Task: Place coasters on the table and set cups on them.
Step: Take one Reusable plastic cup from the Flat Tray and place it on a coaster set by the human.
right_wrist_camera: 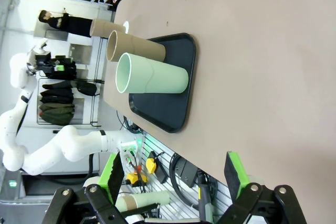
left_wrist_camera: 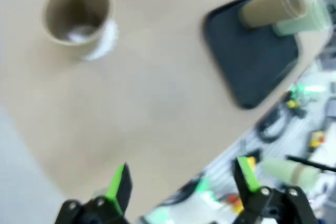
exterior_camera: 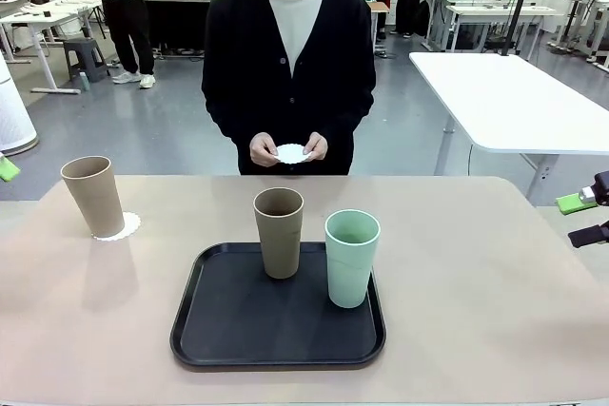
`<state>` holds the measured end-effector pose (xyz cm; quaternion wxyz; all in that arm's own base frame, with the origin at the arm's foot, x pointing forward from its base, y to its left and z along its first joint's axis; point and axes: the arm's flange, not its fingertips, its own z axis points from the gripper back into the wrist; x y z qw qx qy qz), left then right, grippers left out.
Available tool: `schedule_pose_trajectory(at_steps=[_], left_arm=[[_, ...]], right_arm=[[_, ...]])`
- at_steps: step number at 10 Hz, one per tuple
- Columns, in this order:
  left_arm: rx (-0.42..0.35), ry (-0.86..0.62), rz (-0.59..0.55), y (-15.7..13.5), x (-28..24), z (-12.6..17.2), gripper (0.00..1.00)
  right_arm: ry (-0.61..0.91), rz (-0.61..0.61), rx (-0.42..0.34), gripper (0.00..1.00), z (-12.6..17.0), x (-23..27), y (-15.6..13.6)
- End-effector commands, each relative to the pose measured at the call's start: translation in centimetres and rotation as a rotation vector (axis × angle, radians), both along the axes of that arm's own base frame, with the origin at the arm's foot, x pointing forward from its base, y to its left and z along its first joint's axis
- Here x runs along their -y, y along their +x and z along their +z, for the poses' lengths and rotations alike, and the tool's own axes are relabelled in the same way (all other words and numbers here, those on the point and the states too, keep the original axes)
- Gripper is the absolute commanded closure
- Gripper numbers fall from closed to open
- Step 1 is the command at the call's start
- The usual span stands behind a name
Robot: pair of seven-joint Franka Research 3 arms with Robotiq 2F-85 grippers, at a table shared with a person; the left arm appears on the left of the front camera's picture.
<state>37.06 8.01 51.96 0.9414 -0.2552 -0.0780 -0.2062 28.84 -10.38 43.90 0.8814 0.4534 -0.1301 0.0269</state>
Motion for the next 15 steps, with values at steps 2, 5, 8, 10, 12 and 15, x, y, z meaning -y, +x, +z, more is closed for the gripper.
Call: schedule_pose_trajectory(at_steps=[2, 5, 8, 10, 12, 15], left_arm=[[-0.061, -0.475, 0.177, 0.1, -5.3, -1.6, 0.0], [-0.006, -0.587, 0.245, -1.6, -9.1, -5.0, 0.0], [-0.073, -0.599, 0.225, -1.9, -12.2, -7.2, 0.0], [-0.085, -0.6, 0.205, -1.7, -13.4, -7.7, 0.0], [-0.089, -0.596, 0.182, -1.6, -13.7, -8.1, 0.0], [-0.093, -0.615, 0.223, -1.5, -13.1, -8.2, 0.0]], right_arm=[[0.01, 0.001, 0.004, 0.0, 0.0, 0.0, 0.1], [0.01, 0.001, 0.004, 0.0, 0.0, 0.0, 0.1], [0.01, 0.001, 0.004, 0.0, 0.0, 0.0, 0.1], [0.01, 0.001, 0.004, 0.0, 0.0, 0.0, 0.1], [0.01, 0.001, 0.004, 0.0, 0.0, 0.0, 0.1], [0.01, 0.001, 0.004, 0.0, 0.0, 0.0, 0.1]])
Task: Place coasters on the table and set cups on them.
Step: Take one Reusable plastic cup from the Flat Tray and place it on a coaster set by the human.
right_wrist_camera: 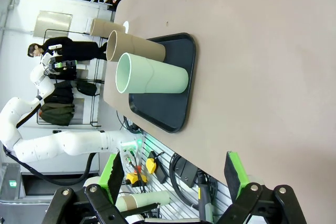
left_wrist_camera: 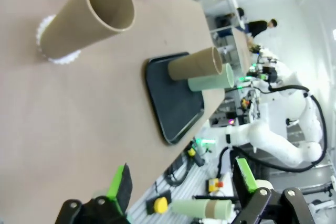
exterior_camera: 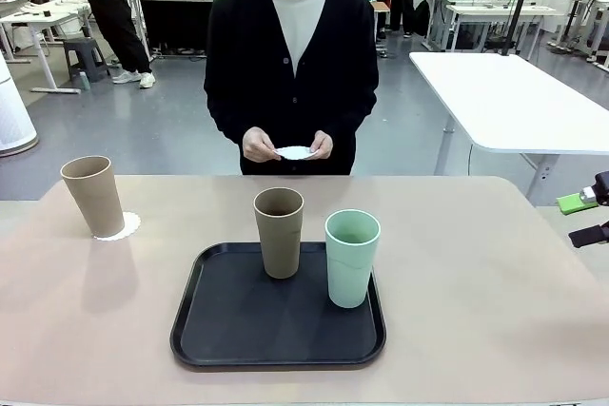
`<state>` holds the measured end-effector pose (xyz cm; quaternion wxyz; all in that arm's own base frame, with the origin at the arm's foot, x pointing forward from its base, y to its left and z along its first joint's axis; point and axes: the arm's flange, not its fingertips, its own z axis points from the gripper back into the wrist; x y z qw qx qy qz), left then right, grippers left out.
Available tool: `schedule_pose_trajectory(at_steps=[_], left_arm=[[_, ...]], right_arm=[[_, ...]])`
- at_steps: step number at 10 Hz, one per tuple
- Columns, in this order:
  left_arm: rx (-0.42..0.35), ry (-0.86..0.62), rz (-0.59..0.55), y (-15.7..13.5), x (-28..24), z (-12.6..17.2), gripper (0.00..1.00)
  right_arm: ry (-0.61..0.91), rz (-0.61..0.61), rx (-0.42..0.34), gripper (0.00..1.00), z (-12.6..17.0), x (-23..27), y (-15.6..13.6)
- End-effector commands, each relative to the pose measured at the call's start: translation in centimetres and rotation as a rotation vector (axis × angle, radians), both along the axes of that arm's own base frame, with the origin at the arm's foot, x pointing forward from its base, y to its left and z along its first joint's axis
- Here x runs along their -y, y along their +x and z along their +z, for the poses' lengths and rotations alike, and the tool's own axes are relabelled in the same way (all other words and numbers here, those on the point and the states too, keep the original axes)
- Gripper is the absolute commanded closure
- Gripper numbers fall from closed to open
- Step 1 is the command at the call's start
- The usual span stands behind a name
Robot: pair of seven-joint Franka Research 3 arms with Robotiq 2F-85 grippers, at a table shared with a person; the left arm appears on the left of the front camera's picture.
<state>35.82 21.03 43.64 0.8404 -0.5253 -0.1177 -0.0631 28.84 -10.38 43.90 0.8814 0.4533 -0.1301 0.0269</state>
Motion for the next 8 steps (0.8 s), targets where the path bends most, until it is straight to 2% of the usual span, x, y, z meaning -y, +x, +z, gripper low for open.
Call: schedule_pose_trajectory(at_steps=[1, 8], left_arm=[[-0.001, -0.005, 0.013, -0.28, -0.12, 0.12, 0.0], [-0.001, -0.005, 0.013, -0.28, -0.12, 0.12, 0.0]], right_arm=[[0.01, 0.001, 0.004, 0.0, -0.02, 0.0, 0.06], [0.01, 0.001, 0.004, 0.0, -0.02, 0.0, 0.06]])
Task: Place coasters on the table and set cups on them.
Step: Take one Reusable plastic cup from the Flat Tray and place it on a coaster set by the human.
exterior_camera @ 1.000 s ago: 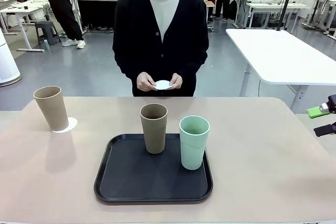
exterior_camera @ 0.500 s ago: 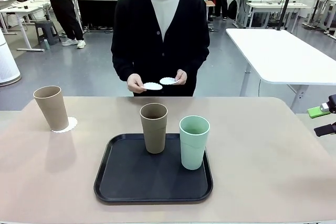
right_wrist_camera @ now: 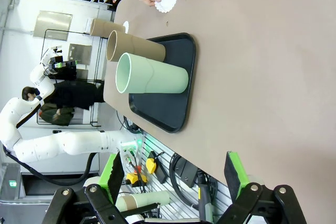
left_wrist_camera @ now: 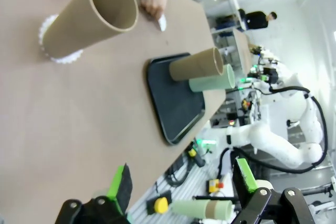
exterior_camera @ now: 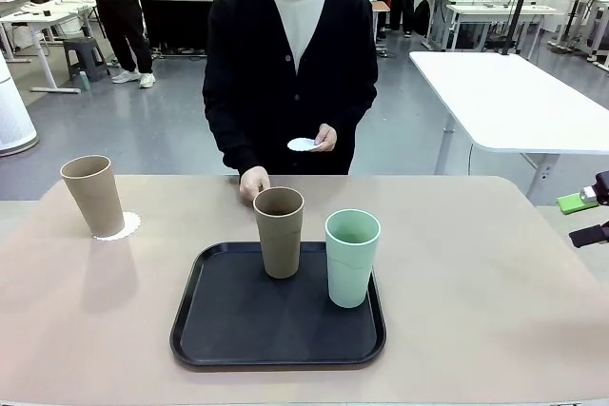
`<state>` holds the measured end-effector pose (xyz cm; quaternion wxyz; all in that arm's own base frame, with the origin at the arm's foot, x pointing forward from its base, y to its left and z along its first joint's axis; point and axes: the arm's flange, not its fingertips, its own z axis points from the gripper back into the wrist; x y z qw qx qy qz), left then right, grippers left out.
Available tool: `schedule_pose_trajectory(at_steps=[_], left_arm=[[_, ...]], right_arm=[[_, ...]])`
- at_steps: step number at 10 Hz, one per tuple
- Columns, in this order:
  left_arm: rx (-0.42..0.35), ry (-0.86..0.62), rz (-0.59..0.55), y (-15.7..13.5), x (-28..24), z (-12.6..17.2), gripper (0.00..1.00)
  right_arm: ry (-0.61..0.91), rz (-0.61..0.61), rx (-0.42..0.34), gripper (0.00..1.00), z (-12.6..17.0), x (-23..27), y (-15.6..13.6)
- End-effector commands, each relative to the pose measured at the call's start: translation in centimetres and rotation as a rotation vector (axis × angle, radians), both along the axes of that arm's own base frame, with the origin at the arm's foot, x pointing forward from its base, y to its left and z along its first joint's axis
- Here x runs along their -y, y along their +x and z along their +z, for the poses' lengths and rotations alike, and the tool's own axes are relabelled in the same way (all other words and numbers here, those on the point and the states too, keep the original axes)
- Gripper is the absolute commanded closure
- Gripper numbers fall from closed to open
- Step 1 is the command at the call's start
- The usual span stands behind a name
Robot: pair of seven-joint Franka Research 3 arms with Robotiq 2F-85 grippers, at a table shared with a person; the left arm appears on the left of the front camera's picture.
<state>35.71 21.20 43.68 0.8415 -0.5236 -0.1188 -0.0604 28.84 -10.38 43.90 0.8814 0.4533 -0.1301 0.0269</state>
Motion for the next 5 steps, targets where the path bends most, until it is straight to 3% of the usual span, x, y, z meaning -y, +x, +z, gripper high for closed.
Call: schedule_pose_trajectory(at_steps=[1, 5], left_arm=[[0.0, -0.008, 0.007, -0.17, 0.05, 0.08, 0.0], [0.0, -0.008, 0.007, -0.17, 0.05, 0.08, 0.0]], right_arm=[[0.01, 0.001, 0.004, 0.0, -0.02, 0.0, 0.06], [0.01, 0.001, 0.004, 0.0, -0.02, 0.0, 0.06]])
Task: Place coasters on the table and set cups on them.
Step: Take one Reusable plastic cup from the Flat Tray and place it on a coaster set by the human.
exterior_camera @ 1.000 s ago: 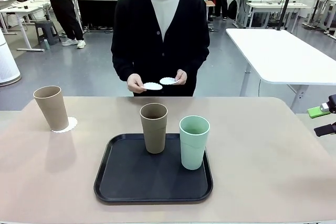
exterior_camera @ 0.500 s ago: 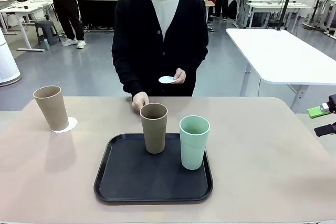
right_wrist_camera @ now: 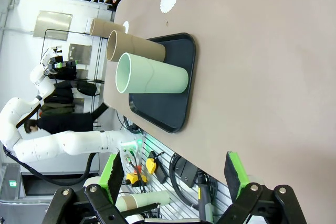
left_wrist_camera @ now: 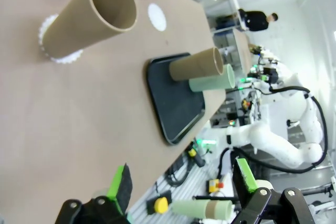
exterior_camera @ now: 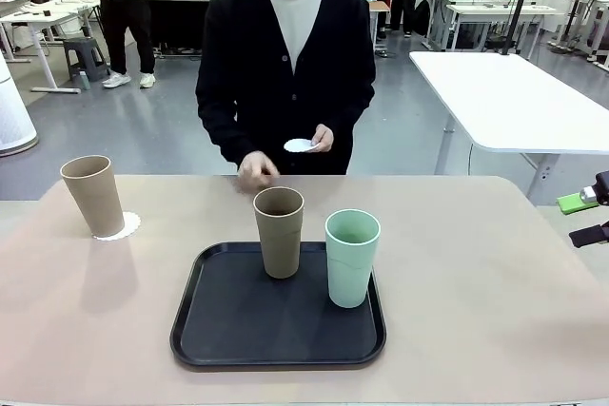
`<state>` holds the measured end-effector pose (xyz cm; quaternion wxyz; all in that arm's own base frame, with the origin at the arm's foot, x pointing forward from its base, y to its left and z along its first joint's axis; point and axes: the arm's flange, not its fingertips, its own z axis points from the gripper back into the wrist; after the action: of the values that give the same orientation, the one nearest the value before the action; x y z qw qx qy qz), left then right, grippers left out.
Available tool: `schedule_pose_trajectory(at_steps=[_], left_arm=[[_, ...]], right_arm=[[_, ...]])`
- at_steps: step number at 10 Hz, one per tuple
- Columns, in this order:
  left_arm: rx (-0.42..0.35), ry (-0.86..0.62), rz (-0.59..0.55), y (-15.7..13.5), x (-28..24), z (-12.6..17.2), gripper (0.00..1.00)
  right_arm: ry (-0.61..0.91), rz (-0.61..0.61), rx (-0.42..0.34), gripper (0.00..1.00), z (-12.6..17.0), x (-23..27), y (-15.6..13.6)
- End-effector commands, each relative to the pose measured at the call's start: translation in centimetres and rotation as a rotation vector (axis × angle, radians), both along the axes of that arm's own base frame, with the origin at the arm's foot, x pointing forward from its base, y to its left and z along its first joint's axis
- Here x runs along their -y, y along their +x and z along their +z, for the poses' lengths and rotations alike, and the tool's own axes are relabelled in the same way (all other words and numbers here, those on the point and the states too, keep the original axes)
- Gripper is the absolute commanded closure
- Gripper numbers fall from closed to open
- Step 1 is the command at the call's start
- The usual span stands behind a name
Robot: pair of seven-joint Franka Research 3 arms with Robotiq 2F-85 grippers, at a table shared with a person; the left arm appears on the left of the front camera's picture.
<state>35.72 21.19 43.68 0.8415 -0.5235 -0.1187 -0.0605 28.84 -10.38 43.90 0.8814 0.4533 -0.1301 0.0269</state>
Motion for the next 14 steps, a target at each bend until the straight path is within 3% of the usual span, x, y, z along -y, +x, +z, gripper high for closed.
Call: schedule_pose_trajectory(at_steps=[1, 14], left_arm=[[0.0, -0.009, 0.007, -0.18, 0.04, 0.08, 0.0], [0.0, -0.009, 0.007, -0.18, 0.04, 0.08, 0.0]], right_arm=[[0.01, 0.001, 0.004, 0.0, -0.02, 0.0, 0.06], [0.01, 0.001, 0.004, 0.0, -0.02, 0.0, 0.06]])
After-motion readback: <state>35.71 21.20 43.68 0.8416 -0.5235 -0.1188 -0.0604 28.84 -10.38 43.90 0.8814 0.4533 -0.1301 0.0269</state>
